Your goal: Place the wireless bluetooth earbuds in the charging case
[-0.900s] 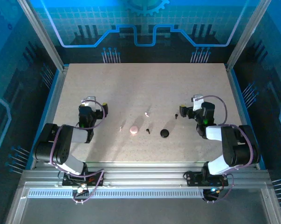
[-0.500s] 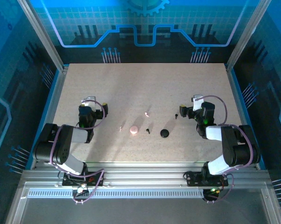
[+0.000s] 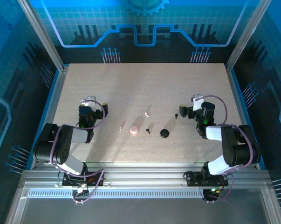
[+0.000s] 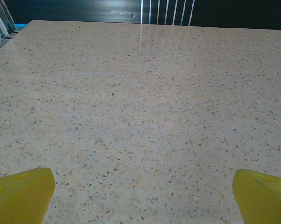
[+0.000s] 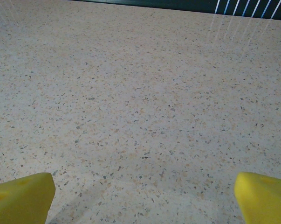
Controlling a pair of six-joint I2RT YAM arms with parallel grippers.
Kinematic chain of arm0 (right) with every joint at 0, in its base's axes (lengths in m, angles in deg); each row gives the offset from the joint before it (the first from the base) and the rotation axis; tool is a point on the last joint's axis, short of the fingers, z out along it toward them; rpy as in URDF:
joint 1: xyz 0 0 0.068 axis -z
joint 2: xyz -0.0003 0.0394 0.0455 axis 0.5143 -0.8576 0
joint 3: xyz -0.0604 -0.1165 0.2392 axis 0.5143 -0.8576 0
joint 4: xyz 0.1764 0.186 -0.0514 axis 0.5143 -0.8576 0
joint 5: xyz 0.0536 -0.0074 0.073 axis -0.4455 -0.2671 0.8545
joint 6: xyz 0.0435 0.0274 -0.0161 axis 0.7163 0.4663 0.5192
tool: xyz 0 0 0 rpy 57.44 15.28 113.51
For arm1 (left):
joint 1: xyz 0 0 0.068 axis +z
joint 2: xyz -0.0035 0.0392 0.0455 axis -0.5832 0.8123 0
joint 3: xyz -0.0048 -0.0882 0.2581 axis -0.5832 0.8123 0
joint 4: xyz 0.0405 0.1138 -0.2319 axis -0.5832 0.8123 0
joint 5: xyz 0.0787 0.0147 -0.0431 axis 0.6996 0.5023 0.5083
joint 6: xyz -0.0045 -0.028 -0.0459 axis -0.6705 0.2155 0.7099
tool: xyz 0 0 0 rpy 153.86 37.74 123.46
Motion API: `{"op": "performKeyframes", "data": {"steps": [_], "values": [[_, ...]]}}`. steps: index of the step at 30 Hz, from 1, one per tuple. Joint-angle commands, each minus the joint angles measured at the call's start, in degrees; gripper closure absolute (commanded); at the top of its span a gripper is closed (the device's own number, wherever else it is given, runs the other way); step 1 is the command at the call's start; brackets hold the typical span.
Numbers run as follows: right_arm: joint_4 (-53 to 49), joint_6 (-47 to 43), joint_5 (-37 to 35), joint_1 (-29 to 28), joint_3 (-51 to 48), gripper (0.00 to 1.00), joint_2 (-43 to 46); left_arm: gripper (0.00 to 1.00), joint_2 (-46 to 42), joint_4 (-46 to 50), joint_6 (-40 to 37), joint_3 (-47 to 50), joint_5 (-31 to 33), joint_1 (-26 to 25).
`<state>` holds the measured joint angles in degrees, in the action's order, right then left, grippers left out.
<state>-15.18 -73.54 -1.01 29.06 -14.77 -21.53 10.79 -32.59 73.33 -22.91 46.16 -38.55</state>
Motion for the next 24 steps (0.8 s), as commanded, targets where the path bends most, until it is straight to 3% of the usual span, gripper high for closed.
{"op": "performKeyframes", "data": {"steps": [1, 7, 9, 13, 19, 24], "values": [[0.6, -0.3, -0.3, -0.4, 0.6, 0.0, 0.3, 0.01, 0.0, 1.3, 0.1, -1.9, -3.0, 1.3], [0.9, -0.3, -0.4, -0.4, 0.4, 0.0, 0.4, 0.01, -0.1, 0.4, 0.8, -1.4, -0.3, 1.6], [-2.3, -0.4, -0.3, -0.4, 1.7, 0.0, 1.5, 0.01, -1.7, 0.8, 2.2, -0.9, 3.4, 1.6], [-14.9, -0.2, 0.5, -0.7, 5.9, 0.0, 6.4, 0.02, -7.1, 5.2, 1.8, -0.8, 3.7, 1.2], [-37.9, 4.8, -5.5, -1.8, 11.8, 0.0, 15.3, 0.06, -18.8, 22.0, 2.2, -5.3, 3.8, -1.1], [-57.2, 8.1, -5.7, -4.1, 18.2, 0.0, 21.6, 0.09, -21.9, 42.8, 4.9, -15.3, 5.4, -7.7]]}}
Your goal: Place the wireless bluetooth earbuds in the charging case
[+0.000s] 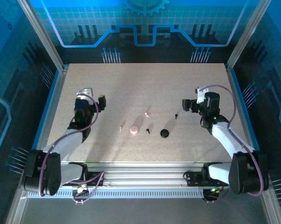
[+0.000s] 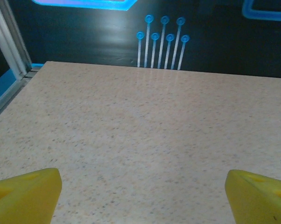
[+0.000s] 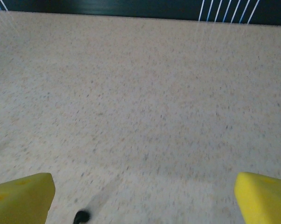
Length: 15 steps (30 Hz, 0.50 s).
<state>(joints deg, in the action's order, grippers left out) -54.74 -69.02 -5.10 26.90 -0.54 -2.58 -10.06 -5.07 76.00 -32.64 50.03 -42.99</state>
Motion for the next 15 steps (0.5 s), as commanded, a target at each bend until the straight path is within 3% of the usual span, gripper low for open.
{"op": "performKeyframes", "data": {"steps": [1, 6, 13, 15], "values": [[-21.0, 4.1, -1.9, -2.4, 5.5, 0.0, 3.2, 0.1, -0.5, 18.9, 2.8, -7.5, 2.0, -4.7], [-41.1, 7.2, -0.6, -5.1, 16.7, 0.0, 1.4, 0.14, 5.3, 38.0, 9.2, -20.5, 3.6, -13.2], [-55.1, 12.8, -1.3, -14.2, 23.6, 0.0, -2.8, 0.15, 9.9, 46.7, 15.7, -25.2, -0.8, -17.0], [-57.9, 15.0, -1.7, -17.1, 25.0, 0.06, -4.6, 0.15, 9.4, 47.9, 16.7, -24.7, -1.1, -17.0]]}}
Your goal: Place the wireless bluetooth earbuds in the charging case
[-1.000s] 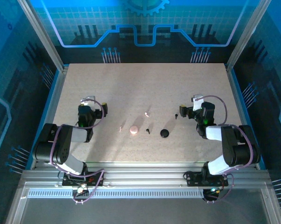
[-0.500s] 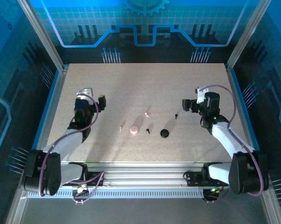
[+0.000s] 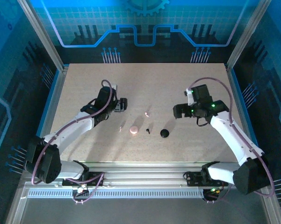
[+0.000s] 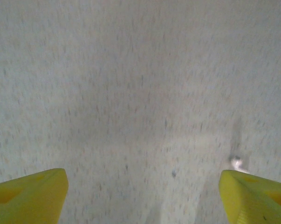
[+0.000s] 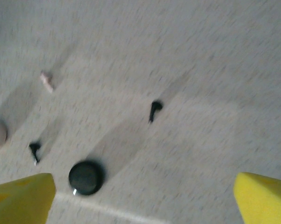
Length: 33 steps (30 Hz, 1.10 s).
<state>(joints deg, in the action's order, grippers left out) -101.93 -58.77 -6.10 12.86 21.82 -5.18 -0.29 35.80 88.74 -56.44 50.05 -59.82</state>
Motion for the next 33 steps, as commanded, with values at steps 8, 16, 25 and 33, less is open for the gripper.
{"op": "performKeyframes", "data": {"steps": [8, 16, 25, 33], "values": [[-14.9, 10.7, 0.8, -10.8, 5.1, 0.16, -10.1, 0.12, -1.5, 8.6, 4.1, 0.3, -0.8, 0.0], [-14.6, 12.8, 3.5, -14.7, 7.9, 0.26, -20.5, 0.12, 0.7, 8.4, 4.9, 0.7, -3.0, 1.8], [-12.8, 14.3, 5.0, -17.2, 12.6, 0.33, -32.1, 0.12, 0.0, 8.0, 5.6, 3.1, -4.7, 4.7], [-13.4, 15.4, 3.1, -17.8, 15.1, 0.3, -37.8, 0.12, -0.1, 8.4, 4.1, 3.1, -4.3, 5.3]]}}
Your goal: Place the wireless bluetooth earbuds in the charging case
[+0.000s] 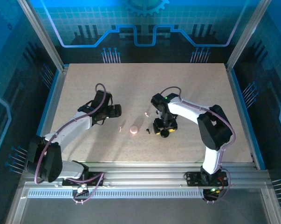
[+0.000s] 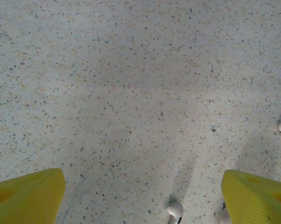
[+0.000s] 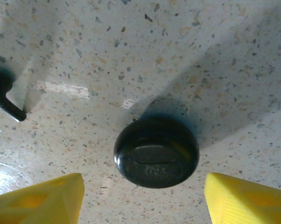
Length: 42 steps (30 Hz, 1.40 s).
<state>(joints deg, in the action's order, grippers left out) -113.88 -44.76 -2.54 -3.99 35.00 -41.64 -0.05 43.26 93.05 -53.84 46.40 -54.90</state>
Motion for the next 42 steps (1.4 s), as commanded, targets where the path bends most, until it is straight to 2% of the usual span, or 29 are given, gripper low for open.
{"op": "performKeyframes", "data": {"steps": [1, 11, 18, 25, 30, 35, 42], "values": [[-1.5, 1.2, -0.9, -0.9, 2.0, 0.3, -1.6, 0.12, -0.3, 0.9, -0.2, 0.4, -0.6, 0.4], [-1.5, 1.5, -3.0, -0.9, 1.4, 0.32, -4.1, 0.12, -0.2, 0.3, -0.5, 0.7, -0.1, 0.5], [-0.1, 2.1, -1.5, -0.9, 0.2, 0.4, -4.8, 0.12, 1.2, 1.4, -1.3, -0.9, 0.0, 0.5], [0.4, 2.7, -1.0, -0.9, -1.4, 0.36, -4.9, 0.12, 1.3, 1.5, -1.1, -1.9, -0.7, 0.5], [1.6, 2.8, -1.7, -0.9, -3.1, 0.45, -3.5, 0.12, 1.0, 1.3, -0.4, -2.1, -1.7, 0.4], [3.8, 4.0, -2.7, -1.0, -6.0, 0.49, 2.7, 0.14, -0.2, 1.3, -1.3, -2.6, -3.3, 0.1], [15.2, 7.9, -4.6, -1.3, -15.2, 0.49, 21.1, 0.19, -6.2, -4.7, -3.9, 0.1, -6.9, -2.1]]}}
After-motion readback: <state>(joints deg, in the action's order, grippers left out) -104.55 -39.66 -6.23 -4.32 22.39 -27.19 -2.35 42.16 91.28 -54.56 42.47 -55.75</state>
